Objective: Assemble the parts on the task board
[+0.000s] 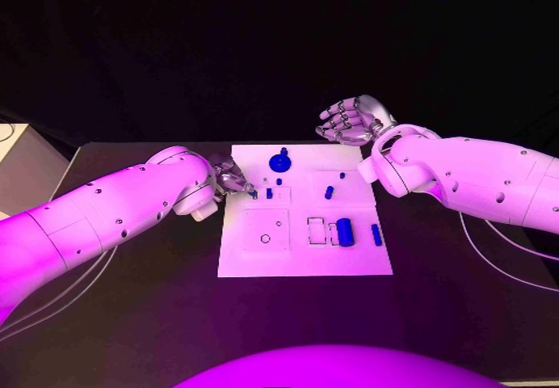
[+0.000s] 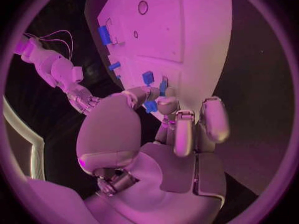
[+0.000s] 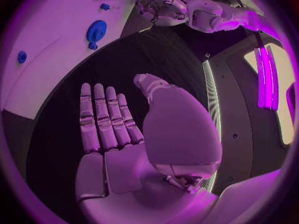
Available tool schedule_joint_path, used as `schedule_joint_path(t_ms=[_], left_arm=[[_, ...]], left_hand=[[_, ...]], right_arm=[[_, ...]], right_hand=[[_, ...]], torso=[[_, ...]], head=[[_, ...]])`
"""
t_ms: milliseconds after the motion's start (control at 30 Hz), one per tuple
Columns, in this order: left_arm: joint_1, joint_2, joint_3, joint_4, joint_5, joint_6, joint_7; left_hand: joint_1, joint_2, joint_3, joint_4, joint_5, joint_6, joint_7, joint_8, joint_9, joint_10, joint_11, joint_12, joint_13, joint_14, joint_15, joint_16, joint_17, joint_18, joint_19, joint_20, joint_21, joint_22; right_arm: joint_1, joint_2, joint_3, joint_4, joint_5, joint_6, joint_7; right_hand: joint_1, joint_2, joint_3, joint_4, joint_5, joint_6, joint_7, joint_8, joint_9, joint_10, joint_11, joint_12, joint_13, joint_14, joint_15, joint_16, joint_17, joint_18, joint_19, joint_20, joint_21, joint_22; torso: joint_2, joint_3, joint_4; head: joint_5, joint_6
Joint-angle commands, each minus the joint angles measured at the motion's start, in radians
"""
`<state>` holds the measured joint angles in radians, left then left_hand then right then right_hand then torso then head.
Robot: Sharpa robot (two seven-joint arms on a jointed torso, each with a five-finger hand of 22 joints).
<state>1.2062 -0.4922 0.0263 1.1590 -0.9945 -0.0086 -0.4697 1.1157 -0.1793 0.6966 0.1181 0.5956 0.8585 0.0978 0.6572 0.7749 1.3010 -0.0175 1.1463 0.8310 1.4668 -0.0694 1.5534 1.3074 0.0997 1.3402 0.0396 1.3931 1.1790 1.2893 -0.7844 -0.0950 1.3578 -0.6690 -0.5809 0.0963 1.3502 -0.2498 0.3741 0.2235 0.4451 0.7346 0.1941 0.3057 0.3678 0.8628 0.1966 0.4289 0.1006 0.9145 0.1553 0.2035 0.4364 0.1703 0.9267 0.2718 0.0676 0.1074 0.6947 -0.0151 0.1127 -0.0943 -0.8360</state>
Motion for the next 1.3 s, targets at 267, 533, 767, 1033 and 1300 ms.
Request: schedule_joint_path(t_ms=[267, 533, 767, 1033, 1300], left_arm=[[-0.005, 0.014, 0.000, -0.012, -0.022, 0.014, -0.002], [-0.006, 0.014, 0.000, -0.009, -0.023, 0.037, -0.009], [-0.007, 0.008, 0.000, 0.003, -0.023, 0.047, -0.013], [-0.008, 0.001, 0.002, 0.013, -0.023, 0.027, -0.006], [-0.008, -0.004, 0.004, 0.016, -0.020, 0.016, -0.004]], left_hand=[[-0.003, 0.011, 0.144, -0.141, 0.003, 0.045, -0.041, 0.003, 0.077, 0.003, -0.003, -0.008, -0.006, 0.091, -0.007, -0.002, 0.218, -0.013, 0.003, -0.002, 0.004, -0.004], [-0.003, 0.011, 0.145, -0.141, 0.002, 0.045, -0.041, 0.002, 0.077, 0.003, -0.003, -0.010, -0.008, 0.091, -0.007, -0.002, 0.219, -0.013, 0.002, -0.002, 0.003, -0.006], [-0.003, 0.011, 0.145, -0.141, 0.002, 0.045, -0.041, 0.002, 0.077, 0.003, -0.003, -0.010, -0.008, 0.091, -0.007, -0.002, 0.219, -0.013, 0.002, -0.002, 0.003, -0.006], [-0.003, 0.011, 0.147, -0.143, 0.001, 0.044, -0.041, 0.002, 0.077, 0.003, -0.004, -0.011, -0.008, 0.092, -0.007, -0.001, 0.221, -0.014, 0.003, -0.003, 0.004, -0.004], [-0.002, 0.011, 0.148, -0.145, 0.001, 0.045, -0.042, 0.002, 0.078, 0.004, -0.004, -0.010, -0.006, 0.093, -0.007, 0.000, 0.224, -0.014, 0.004, -0.003, 0.005, -0.002]], right_arm=[[0.000, -0.001, 0.000, 0.003, -0.001, 0.010, 0.010], [0.000, -0.001, 0.000, 0.003, -0.001, 0.010, 0.010], [0.000, -0.002, 0.000, 0.003, -0.001, 0.010, 0.010], [0.000, -0.001, 0.000, 0.003, -0.001, 0.011, 0.010], [-0.001, 0.000, 0.000, 0.001, -0.001, 0.011, 0.010]], right_hand=[[0.001, 0.010, -0.006, -0.001, 0.006, -0.005, 0.063, 0.005, -0.001, -0.007, 0.000, 0.004, -0.001, -0.007, 0.003, -0.005, -0.001, 0.014, -0.008, -0.002, -0.001, -0.001], [0.001, 0.010, -0.006, -0.001, 0.006, -0.005, 0.063, 0.005, -0.001, -0.007, 0.000, 0.004, -0.001, -0.007, 0.003, -0.005, -0.001, 0.014, -0.008, -0.002, -0.001, -0.001], [0.001, 0.010, -0.006, -0.001, 0.006, -0.005, 0.063, 0.005, -0.001, -0.007, 0.000, 0.004, -0.001, -0.007, 0.003, -0.005, -0.001, 0.014, -0.008, -0.002, -0.001, -0.001], [0.001, 0.011, -0.008, -0.001, 0.007, -0.006, 0.063, 0.006, -0.002, -0.008, 0.000, 0.007, -0.005, -0.006, 0.003, -0.006, -0.003, 0.014, -0.007, -0.002, 0.000, -0.005], [0.001, 0.011, -0.008, -0.001, 0.007, -0.006, 0.063, 0.006, -0.002, -0.008, 0.000, 0.007, -0.005, -0.006, 0.003, -0.006, -0.003, 0.014, -0.007, -0.002, 0.000, -0.005]], torso=[[0.003, 0.0006, -0.0008], [0.003, 0.0001, -0.0002], [0.003, -0.0011, 0.0000], [0.004, -0.0006, -0.0006], [0.005, -0.0006, -0.0009]], head=[[-0.004, -0.001], [-0.006, -0.005], [-0.007, -0.006], [-0.006, -0.003], [-0.009, -0.003]])
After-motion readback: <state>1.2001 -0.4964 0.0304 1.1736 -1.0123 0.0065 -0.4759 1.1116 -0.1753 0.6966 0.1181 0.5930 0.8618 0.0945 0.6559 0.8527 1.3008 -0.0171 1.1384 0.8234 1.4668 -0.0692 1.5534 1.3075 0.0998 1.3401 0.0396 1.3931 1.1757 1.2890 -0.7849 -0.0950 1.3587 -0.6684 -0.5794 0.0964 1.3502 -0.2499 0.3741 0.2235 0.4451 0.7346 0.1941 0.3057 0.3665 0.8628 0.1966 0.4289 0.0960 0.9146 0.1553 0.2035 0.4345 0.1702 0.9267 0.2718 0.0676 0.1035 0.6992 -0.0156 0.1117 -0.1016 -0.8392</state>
